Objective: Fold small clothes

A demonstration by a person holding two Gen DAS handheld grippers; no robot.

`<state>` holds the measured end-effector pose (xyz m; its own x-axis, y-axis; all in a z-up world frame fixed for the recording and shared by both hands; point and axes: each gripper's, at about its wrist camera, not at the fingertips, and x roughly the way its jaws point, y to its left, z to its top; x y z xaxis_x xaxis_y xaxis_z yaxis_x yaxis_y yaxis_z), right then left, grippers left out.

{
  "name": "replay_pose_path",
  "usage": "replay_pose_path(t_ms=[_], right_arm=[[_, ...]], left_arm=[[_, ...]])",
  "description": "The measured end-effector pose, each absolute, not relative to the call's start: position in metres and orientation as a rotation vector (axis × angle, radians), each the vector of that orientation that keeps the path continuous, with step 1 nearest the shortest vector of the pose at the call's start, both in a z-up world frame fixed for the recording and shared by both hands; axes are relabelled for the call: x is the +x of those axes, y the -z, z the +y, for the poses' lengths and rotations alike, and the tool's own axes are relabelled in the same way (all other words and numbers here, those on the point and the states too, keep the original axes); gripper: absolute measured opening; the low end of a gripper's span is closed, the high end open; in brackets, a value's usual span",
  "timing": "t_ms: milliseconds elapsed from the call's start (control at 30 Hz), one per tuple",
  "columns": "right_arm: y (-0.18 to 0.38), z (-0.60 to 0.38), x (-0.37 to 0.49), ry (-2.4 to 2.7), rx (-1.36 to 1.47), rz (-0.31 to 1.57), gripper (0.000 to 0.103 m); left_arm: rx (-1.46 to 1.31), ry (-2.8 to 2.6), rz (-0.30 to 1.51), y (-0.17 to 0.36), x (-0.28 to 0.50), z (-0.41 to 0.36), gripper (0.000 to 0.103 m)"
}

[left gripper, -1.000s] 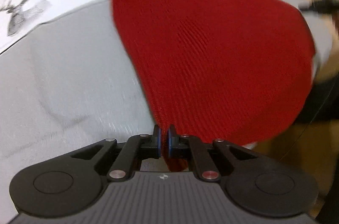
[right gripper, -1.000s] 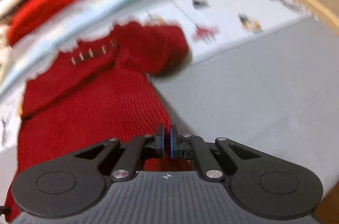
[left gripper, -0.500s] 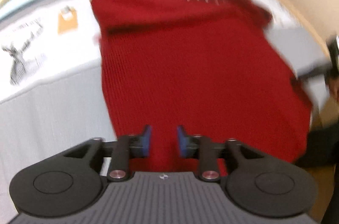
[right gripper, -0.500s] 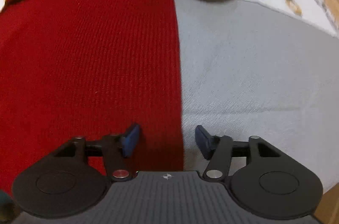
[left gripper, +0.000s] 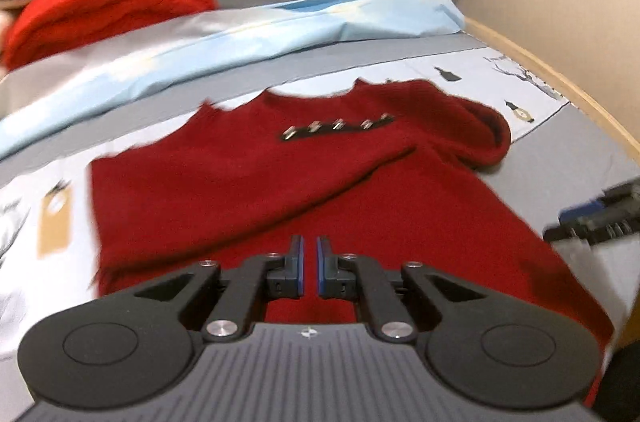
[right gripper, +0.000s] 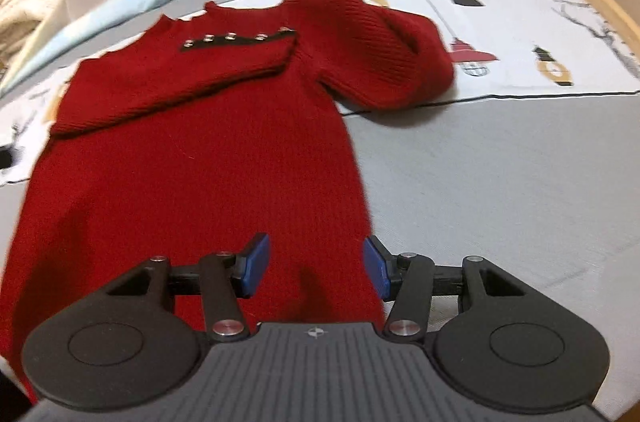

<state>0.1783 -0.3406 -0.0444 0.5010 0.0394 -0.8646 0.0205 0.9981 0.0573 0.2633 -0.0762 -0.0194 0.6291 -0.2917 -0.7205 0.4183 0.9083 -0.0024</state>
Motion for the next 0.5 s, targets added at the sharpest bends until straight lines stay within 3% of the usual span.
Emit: replay_pose_path(t_ms=[167,200,233,300,400,467,500], right_arm=[[0.025,-0.335,0.181,-0.011,0.036,1.019,0.054],[0.021,-0.336,0.183,-0.013,0.036,1.004,0.054],[0.018,-0.339,0.187,-0.018,0.045,0.989,0.054],[0.013,-0.344,0.189,-0.013,0.069,0.979,0.055],[0.015,-0.353,0.194,0.013,0.099,0.992,0.055],[0.016,-0.356,0.196,0.03,0.108,1.002,0.055],[0.017,-0.357,0.198,0.032,0.112,1.003,0.055]], left_arm=[[0.18,0.403,0.775,0.058,0.326,-0.155,0.012],[0.197,0.391,0.786,0.069,0.338,-0.172,0.026],[0.214,0.373,0.797,0.078,0.345,-0.181,0.049],[0.253,0.336,0.822,0.099,0.362,-0.202,0.063],[0.328,0.312,0.863,0.128,0.384,-0.218,0.06],[0.41,0.304,0.839,0.132,0.388,-0.215,0.027],[0.411,0.318,0.832,0.127,0.389,-0.207,0.018]])
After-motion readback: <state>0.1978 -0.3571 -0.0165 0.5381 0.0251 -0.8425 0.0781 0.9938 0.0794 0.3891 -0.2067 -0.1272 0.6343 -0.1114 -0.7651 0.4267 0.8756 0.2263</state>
